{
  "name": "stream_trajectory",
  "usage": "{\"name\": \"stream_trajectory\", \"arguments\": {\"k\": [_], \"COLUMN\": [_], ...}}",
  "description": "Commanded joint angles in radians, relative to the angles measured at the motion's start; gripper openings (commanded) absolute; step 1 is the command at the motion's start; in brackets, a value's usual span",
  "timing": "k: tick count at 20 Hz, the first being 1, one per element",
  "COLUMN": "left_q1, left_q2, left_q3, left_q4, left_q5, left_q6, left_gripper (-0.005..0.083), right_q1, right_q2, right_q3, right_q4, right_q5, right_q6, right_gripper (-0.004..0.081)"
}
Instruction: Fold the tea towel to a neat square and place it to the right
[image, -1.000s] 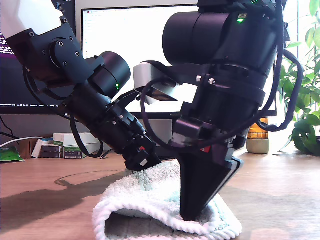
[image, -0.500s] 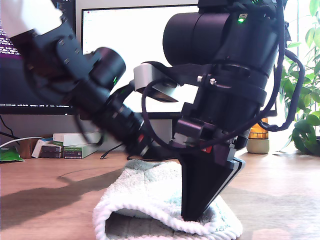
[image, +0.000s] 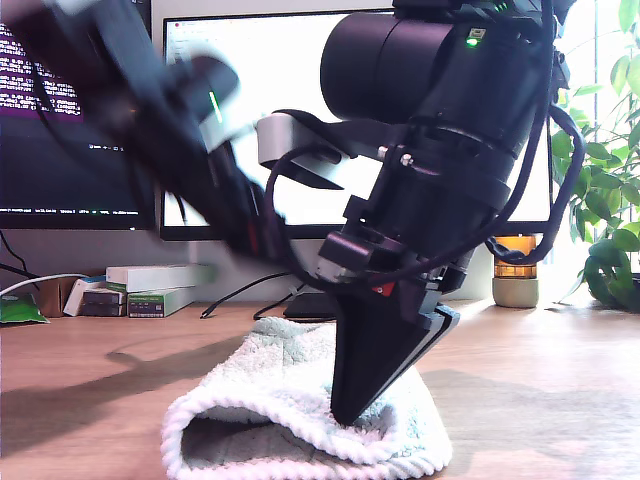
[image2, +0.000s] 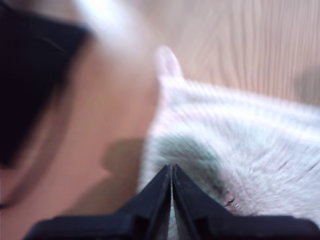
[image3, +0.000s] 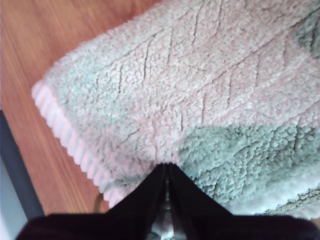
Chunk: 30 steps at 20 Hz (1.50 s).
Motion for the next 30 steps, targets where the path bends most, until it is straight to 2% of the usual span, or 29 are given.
{"name": "stream_trajectory", "arguments": {"k": [1,5,10,17,24,27,30], "left_q1": [0.021,0.045,0.047,0.046,0.049,0.049,0.048], "left_q2": [-0.054,-0.136,-0.198,-0.297,-0.509,-0.598,-0.683], "left_q3": [-0.012,-0.013,-0.017,-0.04,-0.296,-0.397,-0.51], "left_q4": [-0.029,-0.123,-0.13,-0.208,-0.063,0.008,0.093], "left_q5": [-0.011,-0.02,-0.008,0.014,0.018,0.031,0.036], "left_q6": [-0.009,-0.051,-0.094,-0.152,-0.203,-0.245,-0.288], "left_gripper": [-0.0021,-0.0021,-0.0021,-0.0021,-0.0021,-0.0021,-0.0021], "right_q1": [-0.013,-0.022,-0.031,-0.034,-0.034,-0.034,-0.032], "right_q2": [0.0,-0.07,-0.198,-0.21,-0.245,-0.323,-0.429], "right_q3": [-0.02,-0.019,-0.019,-0.02,-0.028,-0.062,-0.143], "right_q4": [0.012,0.023,0.041,-0.037,0.071,0.132,0.199], "right_q5": [0.003,0.001,0.029,0.027,0.07,0.124,0.18], "right_q6": [0.004,-0.009,-0.017,-0.027,-0.02,0.005,0.032], "right_gripper": [-0.0012,-0.0012,-0.0012,-0.0012,-0.0012,-0.0012,-0.0012]}}
